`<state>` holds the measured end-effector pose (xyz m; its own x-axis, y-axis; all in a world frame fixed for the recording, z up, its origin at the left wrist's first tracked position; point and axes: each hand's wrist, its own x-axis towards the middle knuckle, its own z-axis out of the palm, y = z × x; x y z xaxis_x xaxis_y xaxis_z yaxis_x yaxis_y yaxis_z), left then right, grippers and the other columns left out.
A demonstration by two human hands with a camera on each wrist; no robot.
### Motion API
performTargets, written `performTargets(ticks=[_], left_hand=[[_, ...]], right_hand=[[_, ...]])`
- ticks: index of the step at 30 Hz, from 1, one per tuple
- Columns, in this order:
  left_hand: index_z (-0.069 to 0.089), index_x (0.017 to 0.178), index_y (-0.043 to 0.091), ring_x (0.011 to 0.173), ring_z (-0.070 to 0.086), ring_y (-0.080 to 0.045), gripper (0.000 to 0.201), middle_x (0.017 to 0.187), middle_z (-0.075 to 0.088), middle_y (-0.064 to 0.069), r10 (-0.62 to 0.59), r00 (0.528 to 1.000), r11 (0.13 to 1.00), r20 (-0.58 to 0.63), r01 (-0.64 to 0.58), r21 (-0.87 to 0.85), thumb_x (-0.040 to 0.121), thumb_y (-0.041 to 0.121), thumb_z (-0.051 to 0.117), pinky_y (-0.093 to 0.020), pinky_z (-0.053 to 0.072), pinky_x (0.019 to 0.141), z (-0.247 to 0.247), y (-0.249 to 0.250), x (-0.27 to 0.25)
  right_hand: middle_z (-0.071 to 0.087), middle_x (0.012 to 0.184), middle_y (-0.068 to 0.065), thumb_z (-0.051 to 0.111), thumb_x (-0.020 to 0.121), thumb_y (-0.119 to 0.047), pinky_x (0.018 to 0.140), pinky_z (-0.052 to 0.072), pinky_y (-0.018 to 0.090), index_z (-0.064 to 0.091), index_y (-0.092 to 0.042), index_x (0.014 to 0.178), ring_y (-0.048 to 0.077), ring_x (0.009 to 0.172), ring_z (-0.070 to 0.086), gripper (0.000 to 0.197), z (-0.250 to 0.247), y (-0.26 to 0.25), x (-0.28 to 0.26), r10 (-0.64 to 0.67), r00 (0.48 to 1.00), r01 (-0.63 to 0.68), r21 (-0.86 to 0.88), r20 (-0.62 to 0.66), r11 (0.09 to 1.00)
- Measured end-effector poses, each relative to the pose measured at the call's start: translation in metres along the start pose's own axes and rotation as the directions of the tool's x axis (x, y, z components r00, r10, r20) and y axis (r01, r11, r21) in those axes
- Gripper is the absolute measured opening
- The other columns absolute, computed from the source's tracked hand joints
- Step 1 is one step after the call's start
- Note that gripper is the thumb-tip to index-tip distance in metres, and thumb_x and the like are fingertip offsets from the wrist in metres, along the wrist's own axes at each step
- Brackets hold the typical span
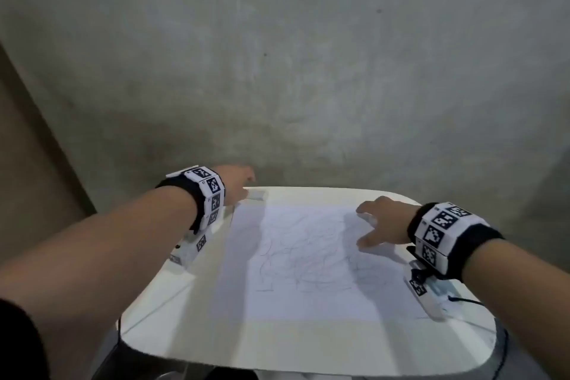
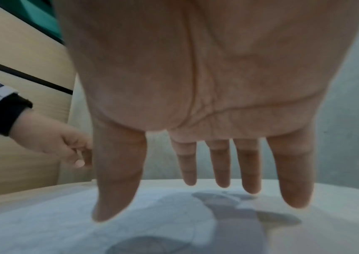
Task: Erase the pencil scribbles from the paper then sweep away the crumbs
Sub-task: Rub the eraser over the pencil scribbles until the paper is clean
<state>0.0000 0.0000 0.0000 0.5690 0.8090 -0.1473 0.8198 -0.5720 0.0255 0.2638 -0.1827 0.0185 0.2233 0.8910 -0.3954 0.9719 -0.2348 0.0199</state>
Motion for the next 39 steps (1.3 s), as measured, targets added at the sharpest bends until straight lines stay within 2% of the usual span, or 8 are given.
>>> performTargets(ticks=[2,5,12,18,29,34,37,39], left_hand=[[0.037,0.145,0.027,0.129,0.047,-0.028,0.054,0.148,0.042,-0.007,-0.004,0.998,1.000,0.070,0.003,0.017,0.093,0.015,0.047,-0.037,0.038,0.107,0.005,-0.001,0.006],[0.023,0.152,0.028,0.140,0.035,-0.026,0.062,0.157,0.029,-0.003,0.046,0.986,0.997,0.158,-0.055,0.054,0.096,0.010,0.042,-0.035,0.030,0.113,0.011,0.004,0.007],[0.043,0.136,0.023,0.121,0.052,-0.028,0.044,0.138,0.048,-0.005,0.185,0.978,0.962,0.099,-0.201,0.184,0.093,0.025,0.054,-0.038,0.045,0.097,0.017,-0.003,0.012],[0.049,0.118,0.015,0.101,0.058,-0.029,0.030,0.118,0.058,-0.008,0.201,0.974,0.967,0.108,-0.215,0.138,0.088,0.019,0.053,-0.034,0.048,0.082,0.012,-0.003,0.013],[0.055,0.119,0.011,0.110,0.053,-0.027,0.033,0.123,0.056,-0.009,0.467,0.883,0.884,-0.038,-0.468,-0.015,0.087,0.004,0.056,-0.027,0.036,0.080,-0.012,0.085,0.007],[0.058,0.115,0.021,0.110,0.055,-0.028,0.039,0.120,0.060,-0.004,0.462,0.882,0.887,-0.092,-0.456,0.079,0.084,-0.001,0.050,-0.031,0.041,0.081,-0.011,0.118,0.013],[0.062,0.114,0.024,0.110,0.055,-0.027,0.035,0.118,0.061,-0.001,0.505,0.860,0.858,-0.077,-0.491,0.151,0.087,0.003,0.053,-0.033,0.043,0.081,-0.010,0.126,0.016],[0.067,0.112,0.022,0.107,0.056,-0.027,0.027,0.112,0.062,-0.003,0.547,0.837,0.827,-0.038,-0.532,0.184,0.090,0.014,0.054,-0.031,0.042,0.077,-0.011,0.126,0.016]], right_hand=[[0.040,0.133,0.003,0.069,0.070,-0.063,0.096,0.045,0.041,0.038,-0.027,0.137,0.026,0.118,0.049,0.082,-0.003,-0.006,0.001,0.014,0.998,-0.012,-0.036,0.061,0.999],[0.041,0.125,0.003,0.073,0.066,-0.060,0.091,0.047,0.041,0.040,-0.025,0.131,0.025,0.111,0.050,0.081,-0.001,-0.013,0.001,0.015,0.996,-0.006,-0.114,0.083,0.993],[0.038,0.124,-0.002,0.076,0.063,-0.057,0.089,0.045,0.037,0.036,-0.032,0.133,0.023,0.112,0.046,0.085,0.000,-0.014,0.006,0.062,0.996,-0.054,-0.115,0.068,0.992],[0.037,0.126,0.000,0.080,0.063,-0.051,0.086,0.044,0.037,0.035,-0.031,0.133,0.024,0.114,0.046,0.085,-0.002,-0.022,0.008,0.126,0.989,-0.115,-0.126,0.081,0.985],[0.039,0.124,0.001,0.082,0.064,-0.049,0.076,0.039,0.034,0.036,-0.027,0.132,0.025,0.111,0.049,0.086,-0.008,-0.028,0.006,0.135,0.985,-0.120,-0.141,0.107,0.983],[0.047,0.130,0.004,0.075,0.064,-0.059,0.094,0.047,0.042,0.038,-0.026,0.137,0.025,0.115,0.053,0.089,-0.015,-0.041,0.015,0.039,0.997,-0.031,-0.117,0.071,0.993],[0.047,0.126,-0.002,0.069,0.060,-0.066,0.095,0.046,0.042,0.044,-0.041,0.132,0.023,0.112,0.054,0.080,-0.003,-0.047,0.019,-0.071,0.996,0.078,-0.122,0.061,0.989],[0.044,0.129,0.001,0.067,0.063,-0.066,0.096,0.044,0.042,0.039,-0.035,0.138,0.026,0.117,0.051,0.086,0.006,-0.043,0.021,-0.076,0.997,0.080,-0.166,0.034,0.983]])
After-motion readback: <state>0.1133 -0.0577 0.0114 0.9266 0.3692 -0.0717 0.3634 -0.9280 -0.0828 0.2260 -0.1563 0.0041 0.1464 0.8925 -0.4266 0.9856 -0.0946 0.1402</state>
